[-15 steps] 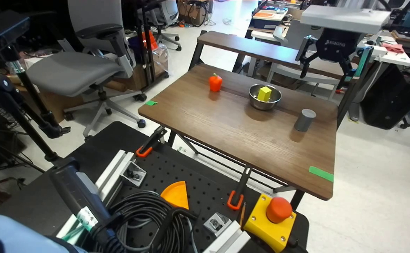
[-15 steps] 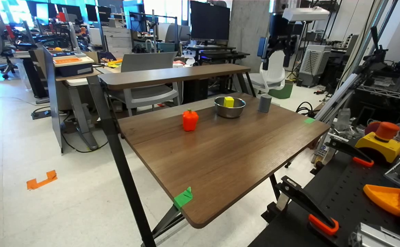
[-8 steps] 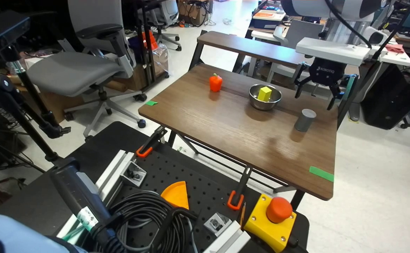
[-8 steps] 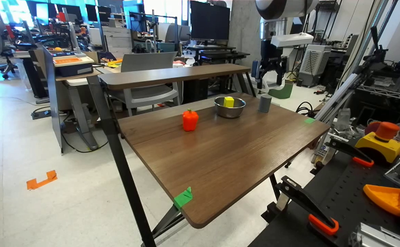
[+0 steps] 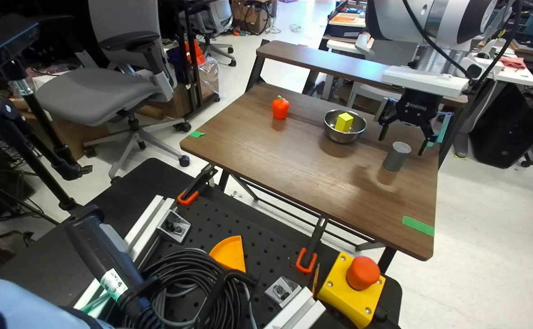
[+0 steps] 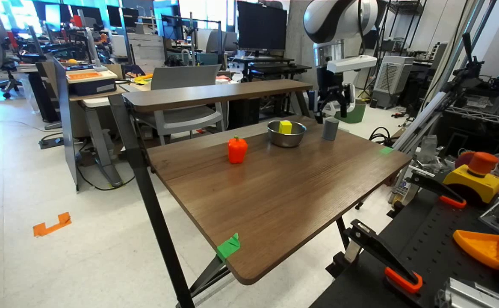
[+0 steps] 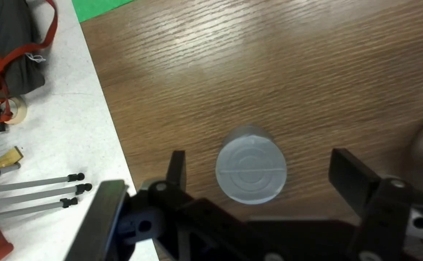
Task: Pick the gray object and move it to the left on the table
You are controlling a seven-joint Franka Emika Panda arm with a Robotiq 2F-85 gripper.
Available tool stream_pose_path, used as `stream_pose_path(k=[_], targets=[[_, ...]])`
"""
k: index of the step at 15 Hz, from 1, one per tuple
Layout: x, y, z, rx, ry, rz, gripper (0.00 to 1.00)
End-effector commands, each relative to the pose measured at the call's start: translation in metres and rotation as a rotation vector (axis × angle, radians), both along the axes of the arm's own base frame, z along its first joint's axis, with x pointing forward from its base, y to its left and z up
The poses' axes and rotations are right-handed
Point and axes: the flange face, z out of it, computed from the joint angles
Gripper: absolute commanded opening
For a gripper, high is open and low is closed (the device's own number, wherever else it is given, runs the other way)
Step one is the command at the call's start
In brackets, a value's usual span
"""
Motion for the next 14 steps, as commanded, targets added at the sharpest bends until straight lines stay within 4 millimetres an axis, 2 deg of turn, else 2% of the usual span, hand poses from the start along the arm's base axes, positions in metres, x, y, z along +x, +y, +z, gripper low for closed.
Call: stream_pose_path(k=[1,2,3,5,8,10,11,14], targets=[[0.013,-0.007,-0.008,0.000,0.044,-0.031,1.00],[0.014,-0.007,-0.010,-0.001,0.055,-0.037,1.00],[0.015,-0.008,-0.012,-0.001,0.065,-0.043,0.75],[0.017,-0.010,-0.015,0.000,0.082,-0.052,0.66],[0.021,-0.012,-0.018,-0.006,0.098,-0.066,0.40],[0.022,-0.013,-0.015,-0.002,0.102,-0.060,0.27],[0.023,-0.013,-0.007,0.006,0.088,-0.043,0.22],[0.027,0.000,0.029,0.002,0.013,0.031,0.22]])
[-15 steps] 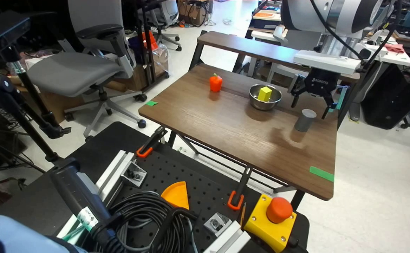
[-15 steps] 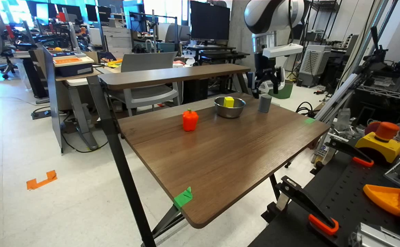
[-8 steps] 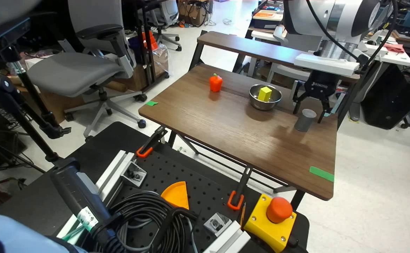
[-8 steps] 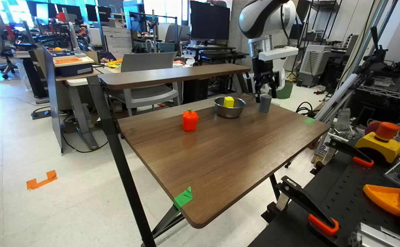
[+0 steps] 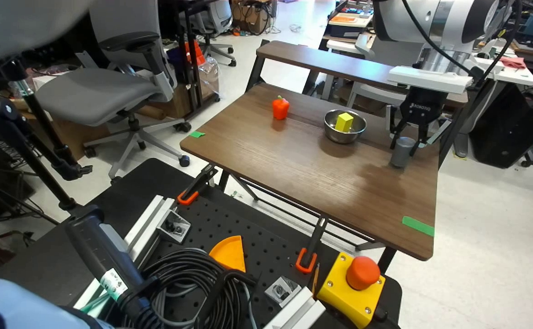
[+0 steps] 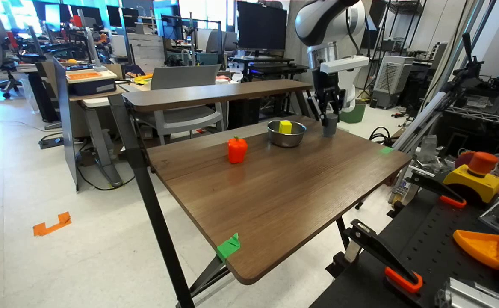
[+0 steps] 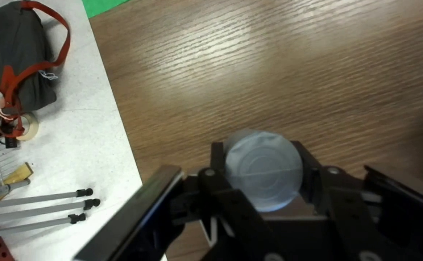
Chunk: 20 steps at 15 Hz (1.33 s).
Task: Pick the gray object and move it to the left on the table
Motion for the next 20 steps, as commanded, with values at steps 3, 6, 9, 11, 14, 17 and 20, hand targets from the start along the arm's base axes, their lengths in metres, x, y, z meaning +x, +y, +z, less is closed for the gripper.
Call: stream_pose_path(k=[3,6,9,11,14,17,20], targets=[[0.004,0.044,0.077,0.003,-0.140,0.205,0.22],[-0.003,0.087,0.102,0.017,-0.172,0.368,0.22],[-0.024,0.140,0.111,0.045,-0.152,0.528,0.22],[-0.043,0.172,0.110,0.064,-0.132,0.620,0.22],[-0.066,0.214,0.098,0.105,-0.068,0.722,0.22],[-0.079,0.238,0.080,0.123,-0.009,0.780,0.22],[-0.080,0.245,0.058,0.136,0.040,0.777,0.22]])
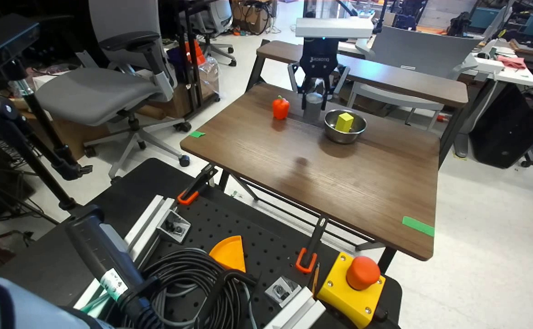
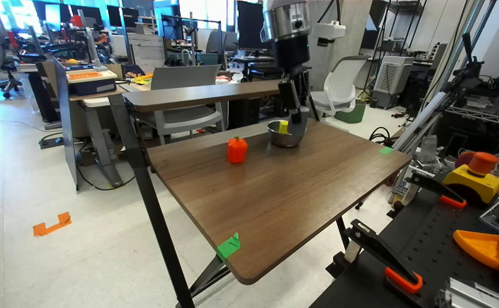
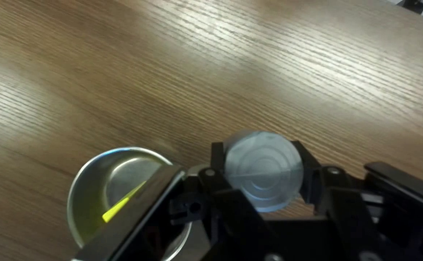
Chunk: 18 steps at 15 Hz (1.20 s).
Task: Pick the gray object and move it to the left on the table
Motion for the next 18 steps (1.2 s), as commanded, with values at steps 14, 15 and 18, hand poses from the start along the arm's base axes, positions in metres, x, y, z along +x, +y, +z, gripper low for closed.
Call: stream_pose_path(k=[14,15,18], targets=[[-0.013,-0.004,-0.061,-0.134,0.214,0.081,0.22],[-0.012,-0.004,-0.059,-0.138,0.221,0.081,0.22],[-0.007,-0.002,-0.054,-0.124,0.198,0.064,0.22]])
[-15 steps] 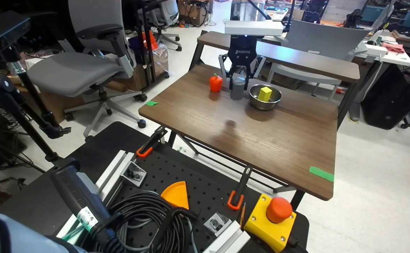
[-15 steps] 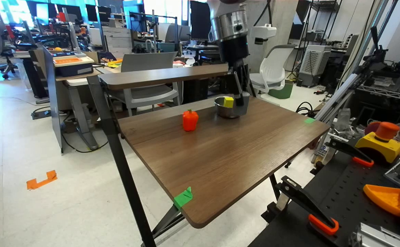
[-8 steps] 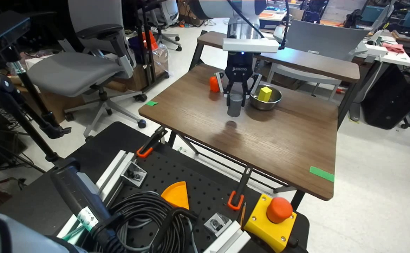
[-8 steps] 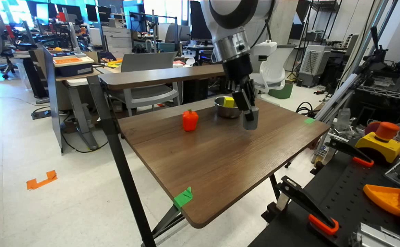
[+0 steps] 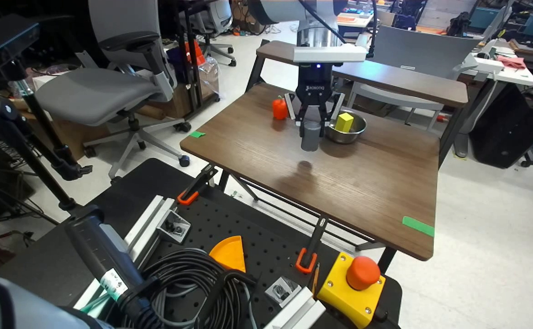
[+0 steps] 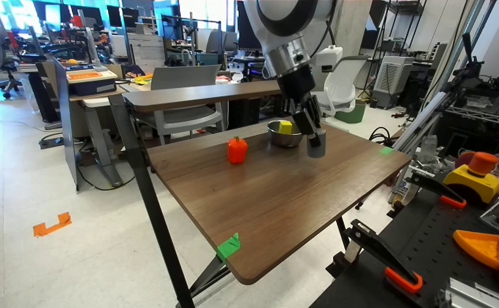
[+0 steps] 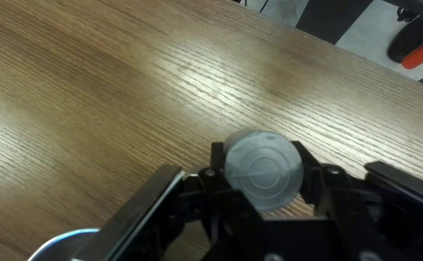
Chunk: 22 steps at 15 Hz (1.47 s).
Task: Pick the gray object and move it to the left on the table
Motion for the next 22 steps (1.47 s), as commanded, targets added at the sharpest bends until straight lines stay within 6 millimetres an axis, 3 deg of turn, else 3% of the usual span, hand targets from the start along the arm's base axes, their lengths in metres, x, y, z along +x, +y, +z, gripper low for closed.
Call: stream_pose_path(k=[1,8,9,10,12,14,17,18,19,21,22], targets=[[0.010,0.003,0.007,-0.014,-0.012,0.001,0.22],[0.018,0.004,0.016,0.018,-0.056,-0.057,0.22],[0.020,-0.002,-0.045,-0.005,-0.061,-0.050,0.22],[0.021,-0.003,-0.047,-0.003,-0.075,-0.054,0.22],[0.020,-0.006,-0.079,0.007,-0.089,-0.067,0.22],[0.018,-0.011,-0.089,0.018,-0.086,-0.073,0.22],[0.017,-0.013,-0.081,0.026,-0.081,-0.069,0.22],[0.015,-0.014,-0.080,0.026,-0.077,-0.067,0.29],[0.013,-0.014,-0.077,0.024,-0.069,-0.063,0.71],[0.008,-0.015,-0.067,0.024,-0.053,-0.050,0.73],[0.003,-0.017,-0.065,0.018,-0.035,-0.043,0.81]])
